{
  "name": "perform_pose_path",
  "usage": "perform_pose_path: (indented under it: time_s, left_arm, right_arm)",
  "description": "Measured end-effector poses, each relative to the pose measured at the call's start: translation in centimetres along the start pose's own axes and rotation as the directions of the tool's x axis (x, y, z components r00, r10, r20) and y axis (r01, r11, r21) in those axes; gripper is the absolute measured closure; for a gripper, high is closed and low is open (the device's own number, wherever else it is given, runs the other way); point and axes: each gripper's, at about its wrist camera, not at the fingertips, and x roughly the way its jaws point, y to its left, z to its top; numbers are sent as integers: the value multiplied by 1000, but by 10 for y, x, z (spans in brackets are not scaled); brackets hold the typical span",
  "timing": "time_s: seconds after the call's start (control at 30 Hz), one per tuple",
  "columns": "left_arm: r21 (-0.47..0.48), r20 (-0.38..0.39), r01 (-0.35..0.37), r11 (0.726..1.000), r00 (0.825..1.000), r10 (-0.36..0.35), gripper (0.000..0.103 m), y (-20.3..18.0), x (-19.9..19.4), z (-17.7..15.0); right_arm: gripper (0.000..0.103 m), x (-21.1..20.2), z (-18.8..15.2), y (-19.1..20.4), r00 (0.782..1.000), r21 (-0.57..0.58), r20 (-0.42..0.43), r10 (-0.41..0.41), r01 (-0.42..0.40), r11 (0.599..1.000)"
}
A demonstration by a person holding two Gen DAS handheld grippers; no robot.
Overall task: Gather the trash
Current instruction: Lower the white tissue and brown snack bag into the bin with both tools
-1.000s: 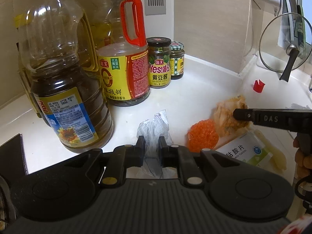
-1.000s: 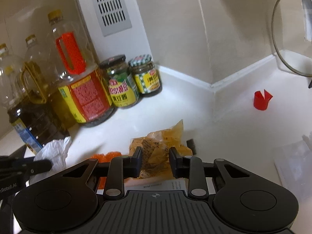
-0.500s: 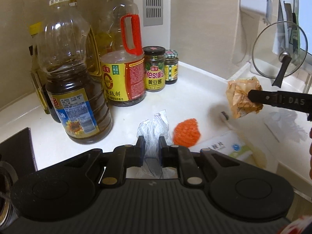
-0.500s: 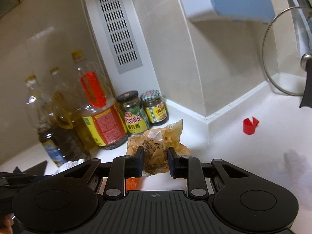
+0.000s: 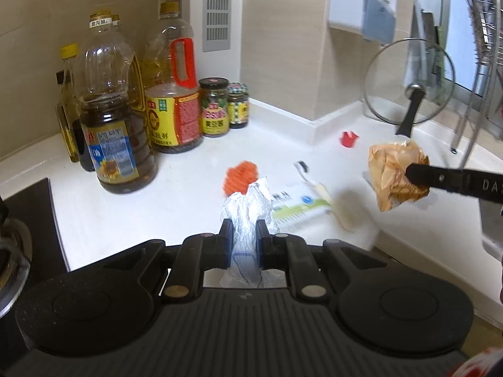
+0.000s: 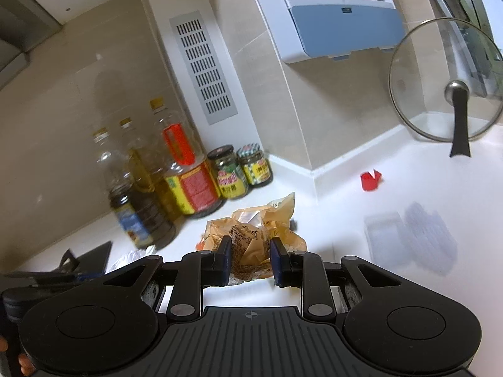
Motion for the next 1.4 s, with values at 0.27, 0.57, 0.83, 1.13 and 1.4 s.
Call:
perform_pose_path:
  time_s: [0.27, 0.57, 0.83, 1.13, 1.4]
  left_arm:
    - [-6, -29, 35, 999, 999, -35, 90, -34, -36, -39]
    - [-2, -99, 67, 998, 993, -66, 90, -67, -51, -82]
    - [11, -217, 90, 996, 972, -86, 90, -91, -35, -126]
    - [27, -351, 103, 994, 932, -87, 90, -113, 0, -176]
    - [36, -411, 77, 996, 910, -55, 90, -118, 37, -204]
  right_arm:
    - [77, -52, -34, 0, 998, -19, -55, 16, -17, 1000]
    - [77, -78, -73, -3, 990, -43, -139, 12, -18, 999]
    - [77, -78, -118, -18, 963, -64, -269, -26, 9, 998]
    - [77, -57, -174, -43, 906, -94, -418, -69, 32, 995]
    - [77, -30, -204, -60, 862, -120, -498, -97, 42, 992]
